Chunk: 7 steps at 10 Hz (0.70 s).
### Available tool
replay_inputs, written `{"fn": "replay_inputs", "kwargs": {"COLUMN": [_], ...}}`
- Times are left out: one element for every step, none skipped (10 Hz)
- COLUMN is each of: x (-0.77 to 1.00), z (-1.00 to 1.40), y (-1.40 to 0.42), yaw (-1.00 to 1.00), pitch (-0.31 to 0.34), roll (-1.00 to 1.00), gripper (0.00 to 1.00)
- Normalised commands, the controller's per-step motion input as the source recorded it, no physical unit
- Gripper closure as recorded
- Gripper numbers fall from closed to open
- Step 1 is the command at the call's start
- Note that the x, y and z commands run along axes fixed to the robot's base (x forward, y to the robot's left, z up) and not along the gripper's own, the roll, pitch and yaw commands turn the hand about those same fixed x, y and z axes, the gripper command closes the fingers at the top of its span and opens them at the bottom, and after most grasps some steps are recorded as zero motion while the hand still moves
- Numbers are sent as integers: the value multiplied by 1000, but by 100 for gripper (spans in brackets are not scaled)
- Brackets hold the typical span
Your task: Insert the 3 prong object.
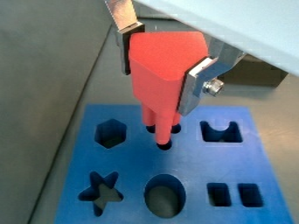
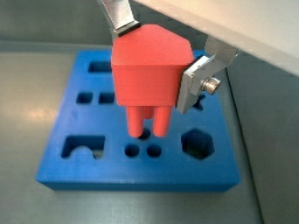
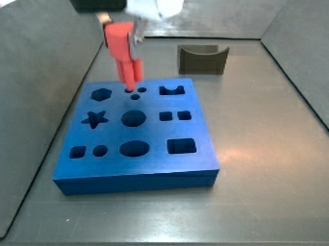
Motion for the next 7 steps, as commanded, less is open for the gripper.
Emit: {"fn": "replay_inputs", "kwargs": {"x": [57,0,0,0,46,103,91], "z": [-446,-180,-69,-180,-231,-263,-300], "y": [151,109,0,0,0,0,0], "yaw": [0,0,0,-49,-223,-189,-109], "pitch": [0,20,0,10,53,44,27], "roll": [0,163,76,67,30,0,0], "gripper": [100,100,100,100,100,100,100]}}
